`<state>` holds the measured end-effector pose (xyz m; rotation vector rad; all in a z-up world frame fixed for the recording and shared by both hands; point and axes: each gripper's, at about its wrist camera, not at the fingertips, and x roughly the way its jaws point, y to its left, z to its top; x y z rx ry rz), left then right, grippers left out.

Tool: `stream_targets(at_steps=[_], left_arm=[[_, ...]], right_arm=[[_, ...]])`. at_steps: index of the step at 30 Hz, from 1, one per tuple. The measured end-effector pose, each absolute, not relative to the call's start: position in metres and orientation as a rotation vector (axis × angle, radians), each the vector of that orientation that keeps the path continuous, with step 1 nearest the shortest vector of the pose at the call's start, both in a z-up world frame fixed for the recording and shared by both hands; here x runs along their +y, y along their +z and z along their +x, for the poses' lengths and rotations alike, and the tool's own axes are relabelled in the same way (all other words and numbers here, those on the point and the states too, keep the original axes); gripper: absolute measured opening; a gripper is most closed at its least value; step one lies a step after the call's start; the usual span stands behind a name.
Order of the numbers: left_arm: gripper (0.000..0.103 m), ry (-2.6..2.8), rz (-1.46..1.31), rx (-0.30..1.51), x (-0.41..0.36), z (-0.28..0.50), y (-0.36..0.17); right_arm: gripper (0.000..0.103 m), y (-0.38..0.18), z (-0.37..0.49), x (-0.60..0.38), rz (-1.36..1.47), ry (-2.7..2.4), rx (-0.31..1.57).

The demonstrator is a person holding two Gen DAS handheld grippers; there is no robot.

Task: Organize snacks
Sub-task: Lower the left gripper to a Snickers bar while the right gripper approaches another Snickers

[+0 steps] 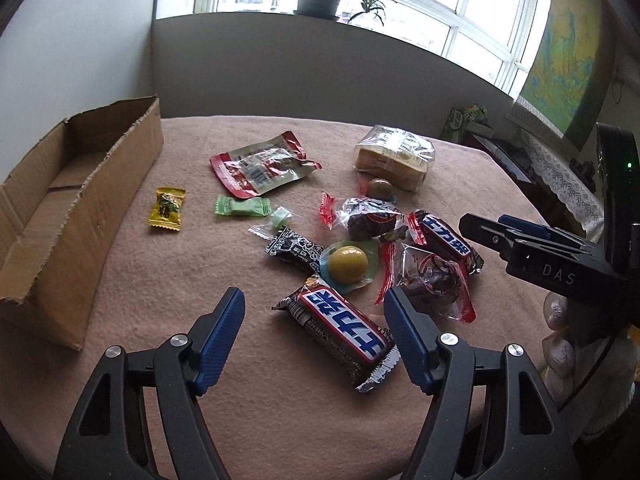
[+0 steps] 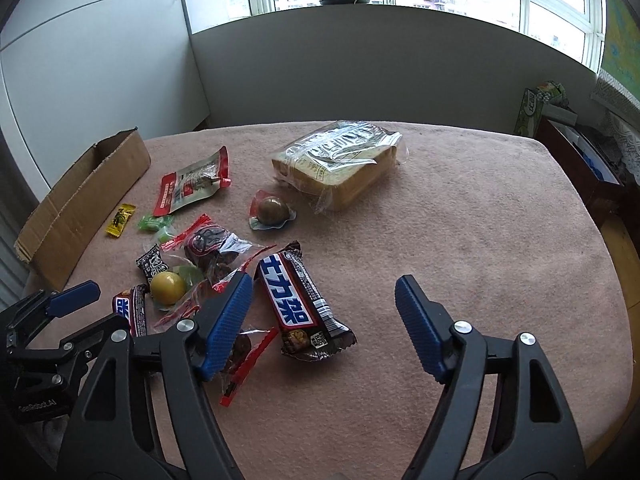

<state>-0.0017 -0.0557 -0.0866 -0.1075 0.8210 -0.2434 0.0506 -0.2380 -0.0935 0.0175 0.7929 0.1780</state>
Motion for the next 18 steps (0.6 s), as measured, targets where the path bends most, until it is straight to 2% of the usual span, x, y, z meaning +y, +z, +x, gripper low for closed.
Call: stream_targets(at_steps=[8, 12, 14, 18], left_arm=[[0.07, -0.237, -0.1, 0.849, -0.059, 0.006, -0.096], [0.063, -0.241, -0.087, 0.87, -0.062, 0.009, -0.102], [0.062, -0.249, -0.089, 0.879, -0.062, 0.01, -0.105], [0.056, -0.25, -0.087, 0.876, -0.058, 0.009, -0.104]], right_arm=[[0.077, -0.105, 0.06, -0.227, -0.036, 0.165, 0.833], [0.076, -0.111, 0.063, -0.225, -0.047, 0.164, 0.851], [0.07, -0.112, 0.064, -0.225, -0.052, 0.162, 0.855], [0.064, -0.114, 0.065, -0.226, -0.04, 0.179, 0.868]])
